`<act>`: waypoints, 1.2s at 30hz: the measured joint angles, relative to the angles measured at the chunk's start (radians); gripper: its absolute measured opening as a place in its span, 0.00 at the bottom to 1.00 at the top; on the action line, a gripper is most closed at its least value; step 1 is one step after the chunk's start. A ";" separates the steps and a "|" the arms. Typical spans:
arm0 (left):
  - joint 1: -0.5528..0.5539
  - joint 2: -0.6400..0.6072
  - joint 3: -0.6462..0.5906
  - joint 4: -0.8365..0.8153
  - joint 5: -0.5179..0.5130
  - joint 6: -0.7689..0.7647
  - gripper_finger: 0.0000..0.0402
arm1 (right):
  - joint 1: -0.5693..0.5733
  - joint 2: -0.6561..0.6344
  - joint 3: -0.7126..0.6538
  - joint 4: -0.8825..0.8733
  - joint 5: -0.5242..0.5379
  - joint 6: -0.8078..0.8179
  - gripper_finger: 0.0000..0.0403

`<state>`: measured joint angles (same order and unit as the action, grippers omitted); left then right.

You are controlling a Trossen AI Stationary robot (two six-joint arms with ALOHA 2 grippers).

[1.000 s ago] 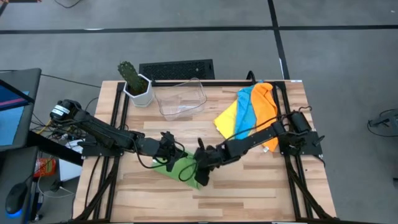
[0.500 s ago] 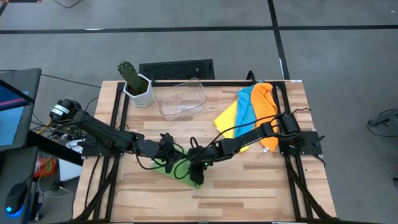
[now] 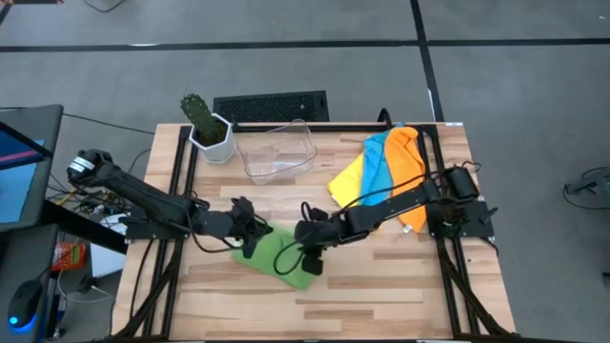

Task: Fold microfiber towels
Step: Fold the green microfiber cloth

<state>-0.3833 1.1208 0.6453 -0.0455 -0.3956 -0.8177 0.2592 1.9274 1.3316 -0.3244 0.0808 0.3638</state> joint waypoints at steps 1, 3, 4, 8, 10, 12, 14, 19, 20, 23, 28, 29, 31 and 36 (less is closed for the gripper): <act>0.000 -0.003 0.000 -0.015 -0.005 -0.006 0.00 | -0.001 0.016 0.000 0.000 0.000 -0.009 0.29; 0.000 -0.012 0.000 -0.054 -0.016 -0.008 0.00 | -0.011 0.029 -0.001 0.014 -0.001 -0.033 0.29; 0.000 -0.014 0.000 -0.056 -0.019 -0.009 0.00 | -0.018 0.026 -0.001 0.021 -0.001 -0.044 0.30; -0.004 -0.008 -0.001 -0.109 -0.021 -0.016 0.00 | -0.065 0.024 0.001 0.061 -0.023 -0.076 0.33; -0.009 0.002 -0.024 -0.086 -0.023 -0.027 0.00 | -0.087 0.025 0.000 0.086 -0.050 -0.099 0.35; -0.012 0.017 -0.063 -0.061 -0.021 -0.055 0.00 | -0.099 0.024 0.001 0.085 -0.061 -0.106 0.38; -0.017 0.031 -0.095 -0.039 -0.029 -0.096 0.00 | -0.103 0.050 0.002 0.101 -0.066 -0.126 0.40; -0.022 0.078 -0.159 0.047 -0.065 -0.139 0.00 | -0.105 0.090 0.008 0.167 -0.084 -0.136 0.42; -0.022 0.094 -0.163 0.061 -0.064 -0.142 0.00 | -0.106 0.096 0.002 0.149 -0.086 -0.137 0.42; -0.022 0.140 -0.171 0.095 -0.062 -0.155 0.00 | -0.105 0.135 0.004 0.157 -0.094 -0.133 0.41; -0.023 0.249 -0.171 0.177 -0.054 -0.152 0.00 | -0.107 0.144 0.004 0.146 -0.131 -0.129 0.40; -0.023 0.273 -0.170 0.197 -0.054 -0.154 0.00 | -0.106 0.151 0.006 0.149 -0.132 -0.128 0.39; -0.023 0.302 -0.174 0.214 -0.054 -0.158 0.00 | -0.105 0.158 0.002 0.127 -0.131 -0.125 0.39; -0.023 0.408 -0.172 0.318 0.000 -0.161 0.00 | -0.104 0.173 0.005 0.124 -0.134 -0.115 0.37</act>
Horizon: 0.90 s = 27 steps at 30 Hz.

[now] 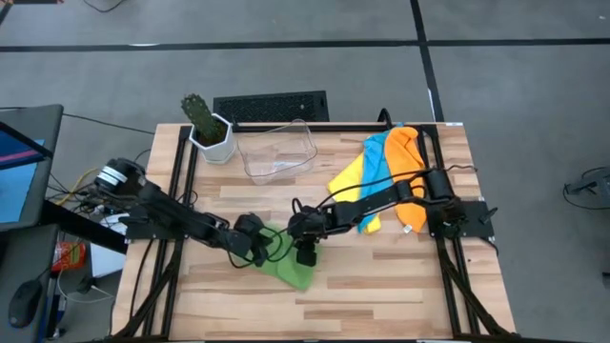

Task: Fold microfiber towels
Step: Fold the green microfiber cloth

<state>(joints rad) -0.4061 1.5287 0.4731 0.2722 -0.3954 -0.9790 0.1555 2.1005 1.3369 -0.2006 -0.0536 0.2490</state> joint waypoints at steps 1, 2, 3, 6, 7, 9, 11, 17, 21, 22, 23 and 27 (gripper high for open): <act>0.000 0.015 0.000 0.010 0.008 -0.005 0.00 | 0.000 0.002 -0.003 -0.007 -0.001 0.004 0.37; 0.000 0.024 0.000 0.015 0.011 -0.007 0.00 | 0.000 0.001 -0.002 -0.004 -0.003 0.011 0.37; 0.000 0.034 0.000 0.028 0.014 -0.007 0.00 | 0.000 -0.001 -0.001 -0.003 -0.003 0.012 0.37; 0.000 0.053 0.001 0.038 0.022 -0.014 0.00 | 0.001 -0.001 -0.001 -0.010 -0.003 0.012 0.36; 0.000 0.056 0.000 0.039 0.023 -0.013 0.00 | 0.001 -0.001 -0.001 -0.011 -0.003 0.012 0.35; 0.000 0.060 0.000 0.036 0.026 -0.013 0.00 | 0.001 -0.001 -0.001 -0.015 -0.003 0.012 0.31; 0.000 0.060 0.000 0.030 0.026 -0.013 0.00 | 0.001 -0.004 -0.001 -0.029 -0.003 0.013 0.26; 0.000 0.060 0.000 0.020 0.016 -0.007 0.00 | 0.001 -0.013 -0.002 -0.067 -0.020 0.014 0.07; 0.000 0.060 0.000 0.006 0.015 -0.006 0.00 | 0.005 -0.018 -0.002 -0.087 -0.072 0.051 0.03; 0.000 0.060 0.000 0.004 0.015 -0.006 0.00 | 0.009 -0.019 -0.001 -0.085 -0.074 0.064 0.04; 0.000 0.060 0.000 0.003 0.013 -0.004 0.00 | 0.014 -0.020 -0.001 -0.085 -0.076 0.077 0.05; 0.000 0.060 0.000 -0.004 0.001 0.005 0.00 | 0.035 -0.054 0.000 -0.106 -0.076 0.117 0.09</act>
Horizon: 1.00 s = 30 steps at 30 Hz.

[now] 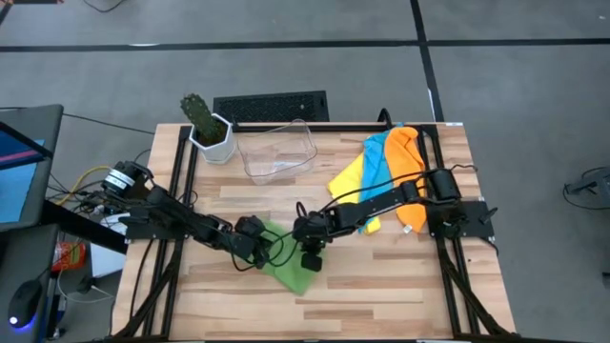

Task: Fold microfiber towels
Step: Fold the green microfiber cloth

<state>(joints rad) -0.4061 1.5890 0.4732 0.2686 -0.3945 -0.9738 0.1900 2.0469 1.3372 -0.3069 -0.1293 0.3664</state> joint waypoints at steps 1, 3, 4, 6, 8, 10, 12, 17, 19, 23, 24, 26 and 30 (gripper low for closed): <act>0.000 0.000 0.000 -0.004 -0.004 0.000 0.00 | 0.005 -0.009 0.000 -0.012 0.002 0.007 0.09; 0.000 0.000 0.000 -0.008 -0.011 0.001 0.00 | 0.016 -0.025 -0.002 -0.046 0.006 0.021 0.08; 0.000 0.000 0.000 -0.009 -0.012 0.001 0.00 | 0.021 -0.028 -0.001 -0.045 0.008 0.028 0.07; 0.000 0.000 0.000 -0.010 -0.013 0.004 0.00 | 0.034 -0.034 -0.001 -0.085 0.008 0.038 0.06; 0.000 0.000 0.000 -0.012 -0.014 0.005 0.00 | 0.049 -0.034 -0.001 -0.113 0.008 0.045 0.05; 0.000 0.000 0.000 -0.012 -0.015 0.004 0.00 | 0.066 -0.033 -0.001 -0.135 0.014 0.045 0.06; 0.000 0.000 0.000 -0.013 -0.018 0.004 0.00 | 0.082 -0.033 -0.001 -0.149 0.046 0.045 0.07; 0.000 0.000 0.000 -0.015 -0.021 0.004 0.00 | 0.088 -0.032 -0.001 -0.152 0.126 0.045 0.10; 0.000 0.000 0.000 -0.015 -0.021 0.004 0.00 | 0.077 -0.032 -0.001 -0.151 0.129 0.052 0.11; 0.000 0.000 0.000 -0.016 -0.021 0.005 0.00 | 0.064 -0.031 -0.001 -0.158 0.124 0.064 0.14; 0.000 0.000 0.000 -0.016 -0.021 0.007 0.00 | 0.064 -0.032 -0.001 -0.158 0.118 0.071 0.15; 0.000 0.000 0.000 -0.016 -0.021 0.021 0.00 | 0.063 -0.048 -0.004 -0.158 0.108 0.081 0.19; 0.009 0.000 0.000 -0.017 -0.021 0.035 0.00 | 0.062 -0.108 -0.001 -0.148 0.159 0.089 0.29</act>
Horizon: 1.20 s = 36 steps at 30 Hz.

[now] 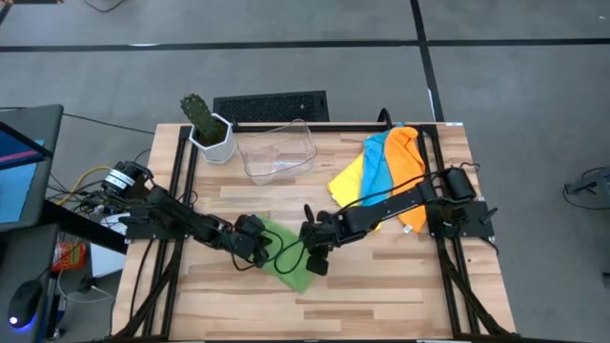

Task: Fold microfiber towels
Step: Fold the green microfiber cloth

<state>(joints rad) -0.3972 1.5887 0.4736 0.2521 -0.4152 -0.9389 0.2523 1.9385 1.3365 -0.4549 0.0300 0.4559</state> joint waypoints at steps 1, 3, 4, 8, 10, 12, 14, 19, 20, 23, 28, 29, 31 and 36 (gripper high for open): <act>0.003 0.000 0.000 0.000 0.000 0.001 0.00 | -0.002 -0.006 0.000 -0.006 0.014 0.000 0.32; 0.009 0.000 0.000 0.000 0.002 0.008 0.00 | -0.004 -0.008 -0.001 -0.006 0.017 -0.001 0.37; 0.012 0.000 0.000 0.000 0.005 0.011 0.00 | -0.001 -0.010 -0.002 0.004 0.018 -0.006 0.39; 0.019 0.000 0.000 0.001 0.019 0.029 0.00 | 0.044 -0.001 0.000 0.026 0.036 0.000 0.45; 0.019 0.000 0.000 0.001 0.019 0.030 0.00 | 0.064 0.023 -0.003 0.045 0.036 0.004 0.46; 0.019 0.000 0.000 0.001 0.021 0.040 0.00 | 0.087 0.036 -0.003 0.127 0.055 -0.013 0.46; 0.019 0.000 0.000 0.003 0.026 0.054 0.00 | 0.100 0.037 -0.001 0.208 0.091 -0.024 0.45; 0.019 0.000 0.000 0.007 0.033 0.061 0.00 | 0.108 0.082 -0.003 0.297 0.101 -0.011 0.39; 0.019 0.000 0.000 0.011 0.034 0.062 0.00 | 0.110 0.096 0.003 0.327 0.101 -0.011 0.37; 0.019 0.000 -0.001 0.026 0.045 0.063 0.00 | 0.128 0.142 -0.001 0.360 0.094 -0.002 0.33; 0.019 0.000 -0.001 0.030 0.045 0.063 0.00 | 0.141 0.193 0.000 0.368 0.027 0.073 0.28; 0.019 0.000 -0.001 0.030 0.045 0.063 0.00 | 0.140 0.194 -0.001 0.353 0.016 0.080 0.28; 0.019 0.000 -0.001 0.028 0.046 0.071 0.00 | 0.144 0.193 -0.001 0.348 -0.003 0.086 0.28; 0.019 0.000 -0.001 0.030 0.055 0.085 0.00 | 0.160 0.175 -0.001 0.326 -0.006 0.072 0.27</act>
<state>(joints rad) -0.3779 1.5890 0.4728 0.2823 -0.3603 -0.8541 0.4123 2.1136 1.3356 -0.1294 0.0238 0.5277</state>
